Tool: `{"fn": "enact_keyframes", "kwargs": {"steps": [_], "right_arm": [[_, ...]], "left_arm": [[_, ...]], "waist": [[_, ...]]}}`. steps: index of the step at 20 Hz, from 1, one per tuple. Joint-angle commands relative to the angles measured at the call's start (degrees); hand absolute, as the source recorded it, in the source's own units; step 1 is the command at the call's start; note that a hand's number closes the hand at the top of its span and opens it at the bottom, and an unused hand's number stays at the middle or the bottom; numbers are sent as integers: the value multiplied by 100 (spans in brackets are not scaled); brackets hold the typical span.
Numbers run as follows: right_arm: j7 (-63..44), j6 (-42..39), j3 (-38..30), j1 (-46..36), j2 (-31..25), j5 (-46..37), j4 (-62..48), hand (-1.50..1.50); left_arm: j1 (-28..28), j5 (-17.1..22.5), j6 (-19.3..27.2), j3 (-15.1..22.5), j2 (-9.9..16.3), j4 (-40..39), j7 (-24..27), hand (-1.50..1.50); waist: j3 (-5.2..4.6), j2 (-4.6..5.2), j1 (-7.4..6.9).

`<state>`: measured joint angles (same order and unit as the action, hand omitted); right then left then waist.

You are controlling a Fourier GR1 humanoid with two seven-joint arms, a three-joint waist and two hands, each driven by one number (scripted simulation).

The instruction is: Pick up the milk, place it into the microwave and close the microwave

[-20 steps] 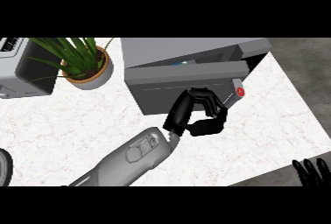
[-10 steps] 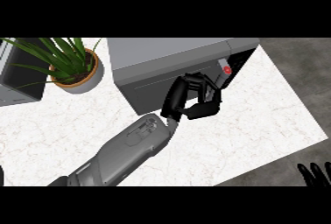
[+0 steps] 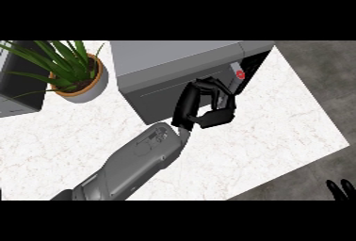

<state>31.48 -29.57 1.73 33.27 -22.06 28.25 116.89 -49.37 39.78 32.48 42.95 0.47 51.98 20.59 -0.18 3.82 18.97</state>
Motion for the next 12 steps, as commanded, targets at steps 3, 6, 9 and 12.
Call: {"fn": "enact_keyframes", "kwargs": {"steps": [3,6,9,12], "right_arm": [[-55,-138,4,6,-125,158,216,-150],[-34,-85,-127,7,-150,199,322,-150],[-24,-107,-177,-47,-189,268,426,-150],[-84,-190,-175,62,-272,366,437,-150]], "left_arm": [[-551,202,-86,-172,-44,-520,42,150],[-527,315,-65,-207,-44,-554,153,150],[-544,379,-81,-154,-45,-614,232,150],[-616,467,-47,-178,-45,-640,274,150]], "waist": [[9,93,126],[2,82,144],[8,107,176],[15,105,216]]}}
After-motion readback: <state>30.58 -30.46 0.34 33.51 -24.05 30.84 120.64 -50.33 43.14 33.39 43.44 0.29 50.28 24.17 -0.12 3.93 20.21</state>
